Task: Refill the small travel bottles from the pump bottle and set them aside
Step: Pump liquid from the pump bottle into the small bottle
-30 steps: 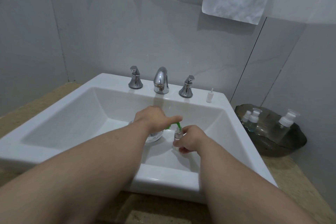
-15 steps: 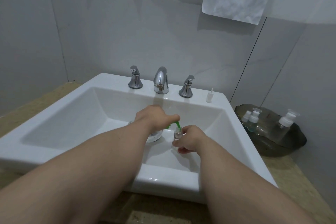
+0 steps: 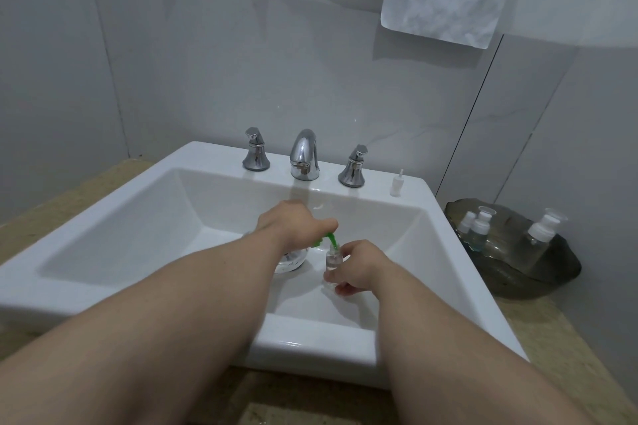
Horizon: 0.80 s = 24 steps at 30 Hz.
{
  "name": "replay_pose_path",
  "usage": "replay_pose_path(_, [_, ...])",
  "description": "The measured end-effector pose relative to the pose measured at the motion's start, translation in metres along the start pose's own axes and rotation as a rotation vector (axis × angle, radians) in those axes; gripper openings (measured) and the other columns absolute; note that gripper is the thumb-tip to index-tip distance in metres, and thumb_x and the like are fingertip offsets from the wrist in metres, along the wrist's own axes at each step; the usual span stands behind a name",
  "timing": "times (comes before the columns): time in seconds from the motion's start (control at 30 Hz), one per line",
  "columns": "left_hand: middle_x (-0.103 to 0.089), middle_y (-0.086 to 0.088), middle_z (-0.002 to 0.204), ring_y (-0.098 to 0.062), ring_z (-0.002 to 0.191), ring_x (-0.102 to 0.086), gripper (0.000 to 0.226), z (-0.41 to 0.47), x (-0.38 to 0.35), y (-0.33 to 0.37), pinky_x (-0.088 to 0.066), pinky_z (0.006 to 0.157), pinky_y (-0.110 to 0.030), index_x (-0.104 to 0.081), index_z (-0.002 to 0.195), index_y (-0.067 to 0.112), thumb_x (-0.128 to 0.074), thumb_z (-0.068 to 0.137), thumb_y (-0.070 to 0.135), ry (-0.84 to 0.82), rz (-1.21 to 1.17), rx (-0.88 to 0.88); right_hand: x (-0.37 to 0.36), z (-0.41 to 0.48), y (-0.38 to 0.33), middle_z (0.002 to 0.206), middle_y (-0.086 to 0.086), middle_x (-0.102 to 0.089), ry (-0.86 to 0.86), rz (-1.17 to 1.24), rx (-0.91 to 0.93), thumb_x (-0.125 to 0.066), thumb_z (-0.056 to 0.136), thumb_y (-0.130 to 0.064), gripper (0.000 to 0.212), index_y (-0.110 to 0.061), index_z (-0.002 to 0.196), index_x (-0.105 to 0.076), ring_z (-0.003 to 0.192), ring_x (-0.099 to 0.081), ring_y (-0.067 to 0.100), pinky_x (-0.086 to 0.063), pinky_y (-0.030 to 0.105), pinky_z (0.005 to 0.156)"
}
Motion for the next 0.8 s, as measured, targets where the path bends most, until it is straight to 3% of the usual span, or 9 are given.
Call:
replay_pose_path(0.2, [-0.063, 0.001, 0.077, -0.021, 0.076, -0.061, 0.047, -0.0005, -0.0007, -0.0005, -0.043, 0.067, -0.031, -0.063, 0.068, 0.018, -0.057, 0.078, 0.064, -0.011, 0.019, -0.010, 0.0000, -0.0025, -0.0005, 0.086, 0.011, -0.066, -0.010, 0.006, -0.005, -0.081, 0.085, -0.005, 0.026, -0.012, 0.104, -0.064, 0.069, -0.069, 0.029, -0.064, 0.045, 0.085])
replay_pose_path(0.43, [-0.070, 0.004, 0.077, -0.015, 0.074, -0.064, 0.072, 0.0014, -0.0065, -0.0046, -0.044, 0.066, -0.031, -0.074, 0.078, 0.021, -0.050, 0.067, 0.088, -0.017, 0.037, -0.019, 0.0003, 0.0005, 0.0009, 0.081, 0.010, -0.064, 0.014, 0.012, -0.008, -0.078, 0.086, -0.002, 0.021, -0.009, 0.098, -0.063, 0.069, -0.067, 0.031, -0.063, 0.051, 0.086])
replay_pose_path(0.8, [-0.067, 0.004, 0.078, -0.013, 0.073, -0.061, 0.055, -0.0001, -0.0025, 0.0002, -0.043, 0.066, -0.030, -0.074, 0.075, 0.021, -0.057, 0.072, 0.073, -0.008, 0.018, -0.001, 0.0008, 0.0006, 0.0011, 0.080, 0.009, -0.065, 0.016, 0.005, -0.006, -0.078, 0.086, -0.003, 0.020, -0.009, 0.096, -0.063, 0.070, -0.068, 0.031, -0.063, 0.050, 0.086])
Point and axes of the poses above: each hand's wrist, its own z-axis towards the middle knuckle, its own x-axis out of the back of the hand, y = z × x, the point moved 2 cm from there along z, towards the middle knuckle
